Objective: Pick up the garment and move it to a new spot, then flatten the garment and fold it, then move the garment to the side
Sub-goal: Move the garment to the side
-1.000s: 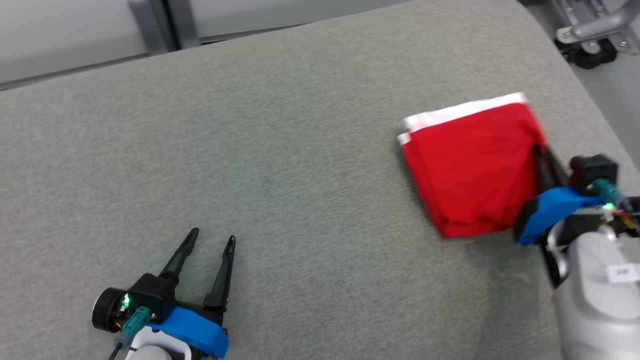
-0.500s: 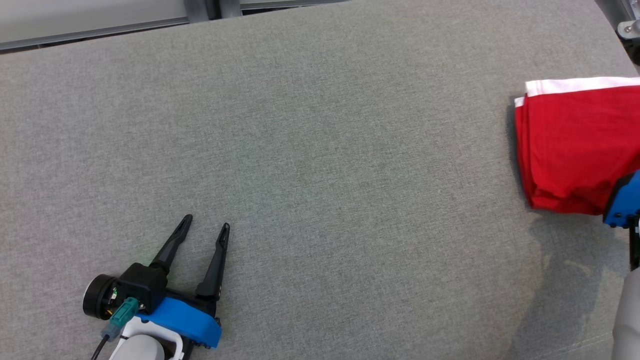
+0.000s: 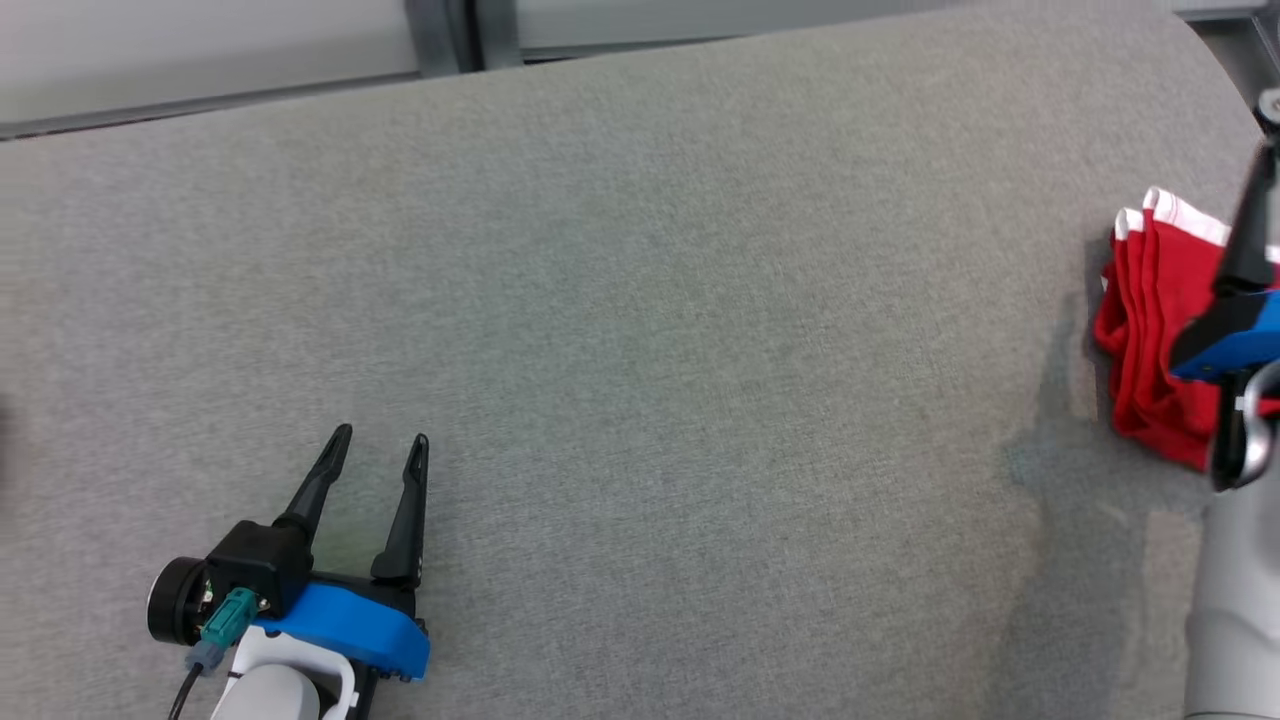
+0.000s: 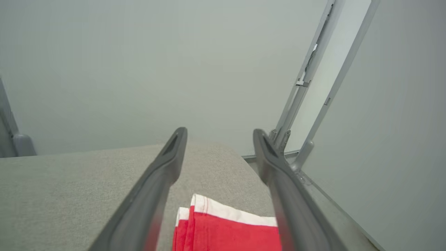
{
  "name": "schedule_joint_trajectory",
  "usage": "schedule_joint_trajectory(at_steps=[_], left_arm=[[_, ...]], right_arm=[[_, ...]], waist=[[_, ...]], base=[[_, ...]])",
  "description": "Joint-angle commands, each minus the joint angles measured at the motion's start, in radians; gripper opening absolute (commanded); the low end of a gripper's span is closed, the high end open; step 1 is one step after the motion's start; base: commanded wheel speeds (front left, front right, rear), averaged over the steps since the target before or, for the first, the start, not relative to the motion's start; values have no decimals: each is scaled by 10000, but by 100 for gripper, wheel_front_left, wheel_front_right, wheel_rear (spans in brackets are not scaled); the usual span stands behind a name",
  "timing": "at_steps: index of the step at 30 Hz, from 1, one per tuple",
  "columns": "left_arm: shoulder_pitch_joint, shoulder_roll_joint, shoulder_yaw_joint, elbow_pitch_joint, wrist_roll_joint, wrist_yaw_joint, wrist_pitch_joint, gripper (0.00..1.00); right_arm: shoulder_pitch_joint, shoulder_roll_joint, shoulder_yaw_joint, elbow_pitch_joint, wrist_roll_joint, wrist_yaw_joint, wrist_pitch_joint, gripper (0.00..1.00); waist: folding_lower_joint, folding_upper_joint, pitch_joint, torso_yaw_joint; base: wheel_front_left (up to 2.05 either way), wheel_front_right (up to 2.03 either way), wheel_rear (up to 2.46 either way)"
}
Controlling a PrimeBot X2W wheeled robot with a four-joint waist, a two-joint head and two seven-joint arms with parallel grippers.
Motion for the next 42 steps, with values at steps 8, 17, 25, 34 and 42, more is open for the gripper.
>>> schedule_joint_trajectory(at_steps=[8, 17, 25, 34, 42], left_arm=[[111, -769, 1095, 366, 484, 20, -4, 100], [248, -1205, 1980, 691, 943, 45, -4, 100], [465, -1439, 2613, 990, 1315, 100, -4, 100], [849, -1568, 2986, 1252, 1548, 375, -4, 100], [1029, -1633, 2981, 1223, 1555, 594, -3, 100]], right_arm=[[879, -3, 2286, 1037, 1920, 1, -511, 100], [2372, -23, 3645, 801, 3291, 1, -525, 100], [3499, -20, 4174, 708, 4070, 1, -528, 100], [4102, -10, 4584, 814, 4294, 1, -529, 100], [4382, -10, 4812, 796, 4336, 1, -530, 100]], waist=[[-1, -1, -899, 794], [-1, -1, -1533, 1485], [-1, -1, -2165, 1639], [-1, -1, -3093, 1458], [-1, -1, -3470, 1447]], base=[[0, 0, 0], [0, 0, 0], [0, 0, 0], [0, 0, 0], [0, 0, 0]])
